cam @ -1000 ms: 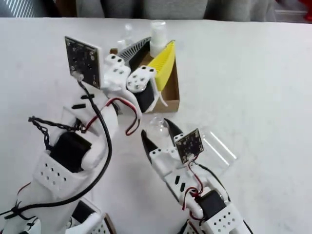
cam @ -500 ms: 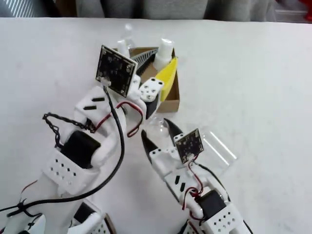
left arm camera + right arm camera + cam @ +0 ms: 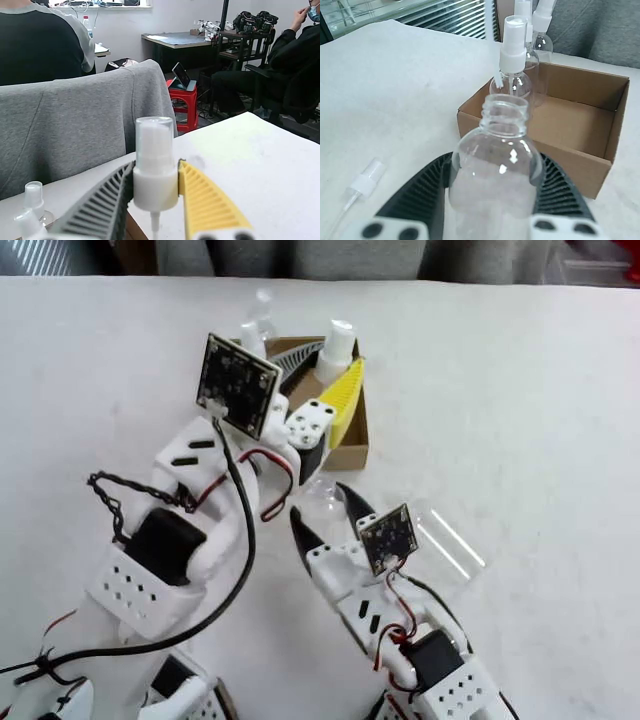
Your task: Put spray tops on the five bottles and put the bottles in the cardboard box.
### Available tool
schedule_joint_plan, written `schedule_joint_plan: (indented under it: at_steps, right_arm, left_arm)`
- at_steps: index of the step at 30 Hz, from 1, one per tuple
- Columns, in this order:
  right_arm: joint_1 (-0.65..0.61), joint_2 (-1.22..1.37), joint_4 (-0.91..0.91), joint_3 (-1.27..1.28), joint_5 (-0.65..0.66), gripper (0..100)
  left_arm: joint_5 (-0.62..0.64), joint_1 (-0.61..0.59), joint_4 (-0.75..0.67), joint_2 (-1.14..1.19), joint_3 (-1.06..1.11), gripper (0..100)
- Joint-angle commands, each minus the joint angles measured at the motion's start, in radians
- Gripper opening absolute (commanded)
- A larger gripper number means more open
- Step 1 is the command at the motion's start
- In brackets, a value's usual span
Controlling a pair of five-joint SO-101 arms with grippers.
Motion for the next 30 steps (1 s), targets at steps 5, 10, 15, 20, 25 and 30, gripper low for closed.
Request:
schedule_joint_plan:
  at_steps: [5, 10, 15, 20, 25, 30]
  right_arm:
    - [-0.008, -0.013, 0.002, 0.009, 0.005, 12.2]
    - [-0.008, -0.013, 0.002, 0.009, 0.005, 12.2]
    - [-0.008, -0.013, 0.002, 0.009, 0.005, 12.2]
    - [-0.007, -0.013, 0.002, 0.009, 0.005, 12.2]
    - [-0.004, -0.013, 0.002, 0.009, 0.005, 12.2]
    - [0.007, -0.013, 0.018, 0.009, 0.005, 12.2]
  left_arm:
    - [0.084, 0.008, 0.000, 0.008, -0.032, 3]
    - [0.091, 0.008, 0.014, 0.008, -0.021, 3]
    - [0.091, 0.008, 0.109, 0.008, -0.021, 3]
    - [0.091, 0.008, 0.180, 0.007, 0.008, 3]
    - [0.091, 0.059, 0.075, 0.002, 0.180, 3]
    - [0.092, 0.065, 0.002, -0.039, 0.258, 3]
